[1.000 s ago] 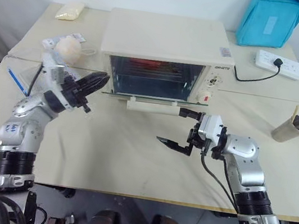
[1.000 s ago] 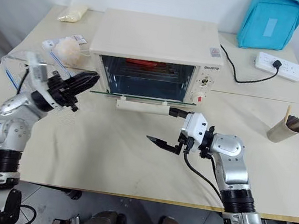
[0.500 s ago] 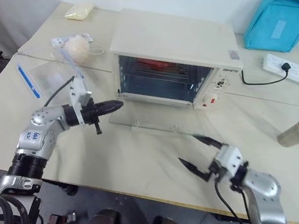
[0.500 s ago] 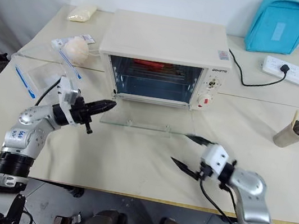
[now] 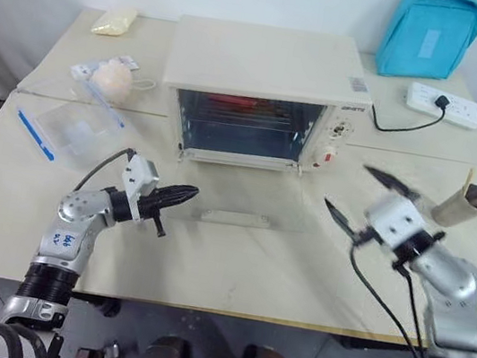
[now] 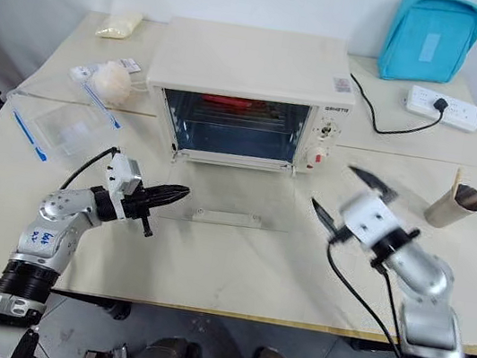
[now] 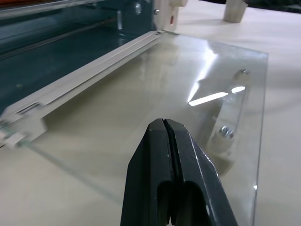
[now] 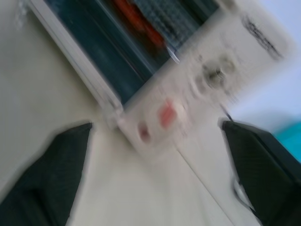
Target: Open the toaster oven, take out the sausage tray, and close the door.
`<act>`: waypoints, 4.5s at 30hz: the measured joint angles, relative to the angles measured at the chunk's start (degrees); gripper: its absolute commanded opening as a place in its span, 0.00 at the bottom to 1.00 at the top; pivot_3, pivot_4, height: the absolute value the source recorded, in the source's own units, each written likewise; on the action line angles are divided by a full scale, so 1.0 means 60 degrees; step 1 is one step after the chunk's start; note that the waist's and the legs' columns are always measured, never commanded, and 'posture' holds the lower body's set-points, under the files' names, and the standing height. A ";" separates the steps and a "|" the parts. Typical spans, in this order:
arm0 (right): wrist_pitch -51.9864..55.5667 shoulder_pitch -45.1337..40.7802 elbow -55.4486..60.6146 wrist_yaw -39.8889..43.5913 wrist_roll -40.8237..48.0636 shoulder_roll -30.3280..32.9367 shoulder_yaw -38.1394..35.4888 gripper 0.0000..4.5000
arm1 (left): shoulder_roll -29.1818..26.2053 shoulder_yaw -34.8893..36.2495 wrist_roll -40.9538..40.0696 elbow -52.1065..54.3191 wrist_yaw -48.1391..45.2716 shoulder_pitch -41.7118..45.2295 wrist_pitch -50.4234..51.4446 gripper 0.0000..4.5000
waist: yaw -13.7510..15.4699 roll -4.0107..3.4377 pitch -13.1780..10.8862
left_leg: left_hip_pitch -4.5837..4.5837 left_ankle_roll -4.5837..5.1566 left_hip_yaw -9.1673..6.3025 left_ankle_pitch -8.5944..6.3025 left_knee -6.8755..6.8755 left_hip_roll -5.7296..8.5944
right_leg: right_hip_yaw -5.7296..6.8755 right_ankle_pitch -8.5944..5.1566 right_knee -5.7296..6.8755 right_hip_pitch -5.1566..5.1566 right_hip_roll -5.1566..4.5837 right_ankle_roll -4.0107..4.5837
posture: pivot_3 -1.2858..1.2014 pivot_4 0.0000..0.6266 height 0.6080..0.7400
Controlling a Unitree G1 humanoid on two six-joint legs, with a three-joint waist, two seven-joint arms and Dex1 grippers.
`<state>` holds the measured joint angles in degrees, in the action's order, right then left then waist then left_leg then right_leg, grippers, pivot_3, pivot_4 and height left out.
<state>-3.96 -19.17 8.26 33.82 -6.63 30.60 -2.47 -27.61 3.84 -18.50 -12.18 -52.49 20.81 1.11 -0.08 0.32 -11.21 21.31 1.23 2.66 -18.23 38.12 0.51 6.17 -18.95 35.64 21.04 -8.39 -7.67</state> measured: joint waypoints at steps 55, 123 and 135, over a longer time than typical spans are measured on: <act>-0.0581 -0.7187 -0.8634 -0.5090 -0.6229 -0.3175 0.5308 0.00 | 0.0066 0.1486 -0.2097 -0.0169 0.0533 0.1988 0.0955 1.00 | -0.0596 0.0020 0.0008 | 0.0172 -0.0013 -0.0082 0.0007 -0.0007 0.0002 | 0.0050 0.0001 0.0059 0.0172 0.0015 0.0004 | 0.52 0.24 1.00; -0.2821 -0.0822 0.0609 -0.0162 -0.3891 0.0400 0.3666 0.13 | -0.0654 0.3243 -1.0407 0.1504 0.5892 0.0347 1.2720 0.00 | -0.0027 0.0028 0.0008 | 0.0144 -0.0006 -0.0096 0.0006 0.0125 0.0009 | -0.0006 0.0001 0.0049 0.0077 0.0012 0.0004 | 0.52 0.24 1.00; -0.1706 -0.0261 0.0588 0.1543 -0.0635 0.1193 0.2444 0.99 | -0.1791 0.3754 -1.5281 0.1273 0.8523 -0.2266 1.2062 0.00 | -0.0054 0.0027 0.0008 | 0.0140 -0.0008 -0.0107 0.0004 0.0124 0.0002 | -0.0057 0.0001 0.0042 0.0069 -0.0005 0.0006 | 0.52 0.24 1.00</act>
<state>-14.20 -20.73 11.79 43.08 -10.45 37.76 12.20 -38.36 26.36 -110.18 -4.54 -1.35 7.22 73.48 -0.40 0.48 -11.17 22.15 1.18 2.02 -18.21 38.86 0.52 5.82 -18.95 35.89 21.45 -8.42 -7.63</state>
